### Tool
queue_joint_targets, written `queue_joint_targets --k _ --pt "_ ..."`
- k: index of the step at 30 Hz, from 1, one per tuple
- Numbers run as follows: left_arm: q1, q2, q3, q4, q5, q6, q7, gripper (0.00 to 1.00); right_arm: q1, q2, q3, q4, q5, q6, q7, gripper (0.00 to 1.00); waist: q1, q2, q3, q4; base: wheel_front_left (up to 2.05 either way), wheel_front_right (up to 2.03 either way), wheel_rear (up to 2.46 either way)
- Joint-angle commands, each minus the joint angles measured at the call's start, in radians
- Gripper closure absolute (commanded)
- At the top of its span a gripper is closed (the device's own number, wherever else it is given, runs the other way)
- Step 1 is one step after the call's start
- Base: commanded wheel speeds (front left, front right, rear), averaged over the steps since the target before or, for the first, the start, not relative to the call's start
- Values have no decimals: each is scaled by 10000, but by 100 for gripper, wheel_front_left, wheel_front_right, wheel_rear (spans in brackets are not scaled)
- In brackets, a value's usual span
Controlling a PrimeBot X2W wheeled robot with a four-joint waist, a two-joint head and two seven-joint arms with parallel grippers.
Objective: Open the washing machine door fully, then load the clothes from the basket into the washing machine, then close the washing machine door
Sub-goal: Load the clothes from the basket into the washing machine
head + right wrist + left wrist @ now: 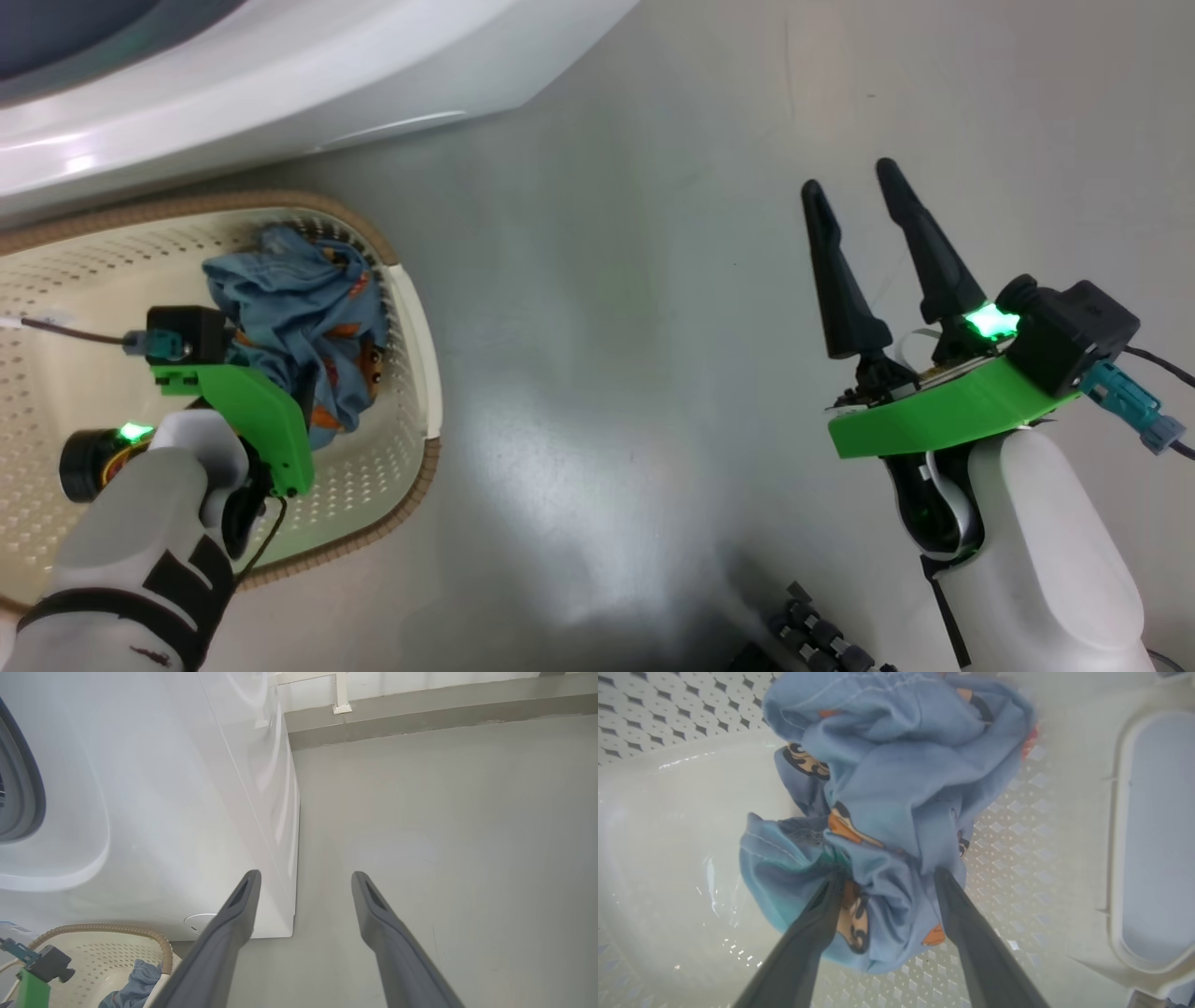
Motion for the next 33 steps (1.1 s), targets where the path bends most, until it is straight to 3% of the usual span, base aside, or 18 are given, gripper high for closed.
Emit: queue_joint_targets --k 1,5,6,7,8,18,33 --pt "-25 159 71 55 -148 -26 99 0 27 55 211 -237 -141 16 -48 0 0 0 21 -61 0 0 0" --pt "-265 45 -191 552 -297 -26 160 0 11 19 208 -274 -152 16 -48 0 0 0 18 -133 0 0 0" --pt "-327 12 -161 729 -353 -26 58 29 23 15 204 -283 -158 16 -48 0 0 0 18 -144 0 0 0" --pt "-380 -27 -131 878 -405 -26 -61 71 30 13 205 -285 -160 16 -48 0 0 0 19 -156 0 0 0" --pt "-420 -65 -123 977 -444 -26 -190 100 31 13 207 -282 -163 16 -48 0 0 0 22 -168 0 0 0" --pt "-478 -43 -447 1146 -779 -27 -743 100 13 33 248 -196 -167 16 -48 0 0 0 -190 -43 0 0 0" --pt "440 45 -1155 184 -1698 -27 -1476 100 140 -56 236 30 -115 16 -48 0 0 0 -1509 408 0 0 0"
